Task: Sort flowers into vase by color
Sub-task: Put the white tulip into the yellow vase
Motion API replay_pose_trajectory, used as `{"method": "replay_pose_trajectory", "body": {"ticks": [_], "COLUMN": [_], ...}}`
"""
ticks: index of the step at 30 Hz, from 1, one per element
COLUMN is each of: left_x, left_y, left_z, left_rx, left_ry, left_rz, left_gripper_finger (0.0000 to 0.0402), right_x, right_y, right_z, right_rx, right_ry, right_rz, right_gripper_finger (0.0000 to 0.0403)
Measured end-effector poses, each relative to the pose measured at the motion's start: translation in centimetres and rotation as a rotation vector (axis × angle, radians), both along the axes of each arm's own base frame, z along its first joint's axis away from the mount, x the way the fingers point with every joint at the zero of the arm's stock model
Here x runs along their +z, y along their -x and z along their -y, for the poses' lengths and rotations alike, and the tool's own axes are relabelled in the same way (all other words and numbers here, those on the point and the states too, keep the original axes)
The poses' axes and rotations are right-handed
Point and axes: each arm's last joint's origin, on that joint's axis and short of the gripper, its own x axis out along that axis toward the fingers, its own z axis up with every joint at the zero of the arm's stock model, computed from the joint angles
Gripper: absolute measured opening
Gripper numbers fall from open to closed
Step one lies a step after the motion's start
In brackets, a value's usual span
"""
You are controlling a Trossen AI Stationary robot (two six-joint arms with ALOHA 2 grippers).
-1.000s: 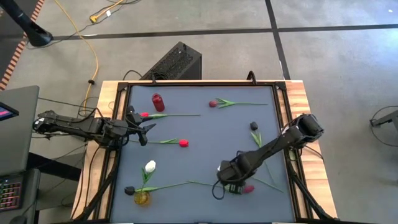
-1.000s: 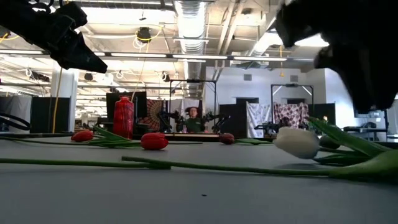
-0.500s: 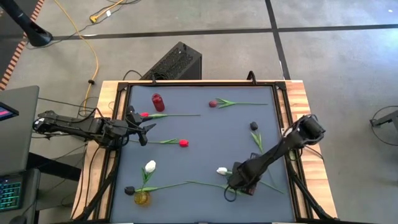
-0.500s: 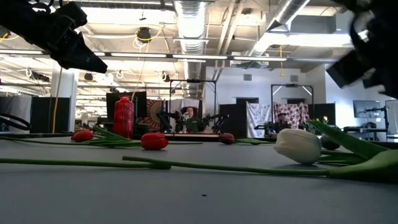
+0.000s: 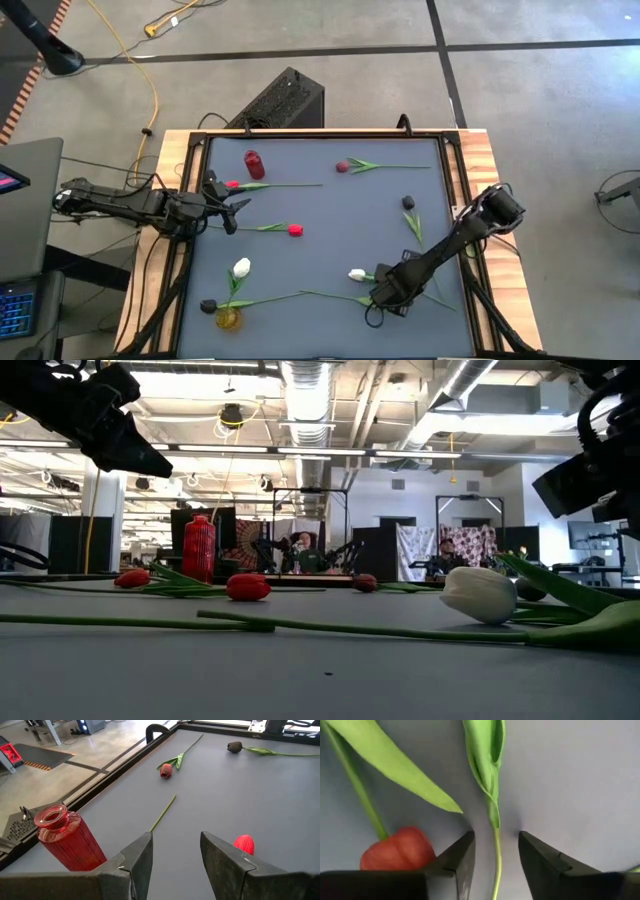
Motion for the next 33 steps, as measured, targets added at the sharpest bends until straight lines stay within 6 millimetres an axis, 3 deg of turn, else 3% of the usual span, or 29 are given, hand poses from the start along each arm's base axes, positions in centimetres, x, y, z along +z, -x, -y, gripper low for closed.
{"method": "replay_pose_trajectory", "body": {"ticks": [7, 14, 27, 33], "left_x": [0.0, 0.0, 2.7, 2.9], "left_y": [0.0, -0.1, -1.0, -1.2], "left_z": [0.1, 0.1, 0.2, 0.3], "left_rx": [-0.017, -0.031, -0.098, -0.084], "left_ry": [0.029, 0.054, -0.113, -0.054], "left_rz": [0.007, 0.018, 0.227, 0.276], "left_gripper_finger": [0.0155, 0.0155, 0.0155, 0.0155], "right_x": [-0.3, 1.8, 9.3, 11.6], "right_y": [0.1, 0.6, 1.0, 0.8], "right_z": [0.3, 1.2, 3.0, 3.9], "right_rx": [0.027, -0.009, -0.283, -0.246], "right_ry": [-0.028, 0.012, 0.064, 0.218], "right_rz": [-0.002, 0.066, 0.598, 0.850], "right_gripper_finger": [0.0087, 0.0016, 0.0030, 0.0024]}}
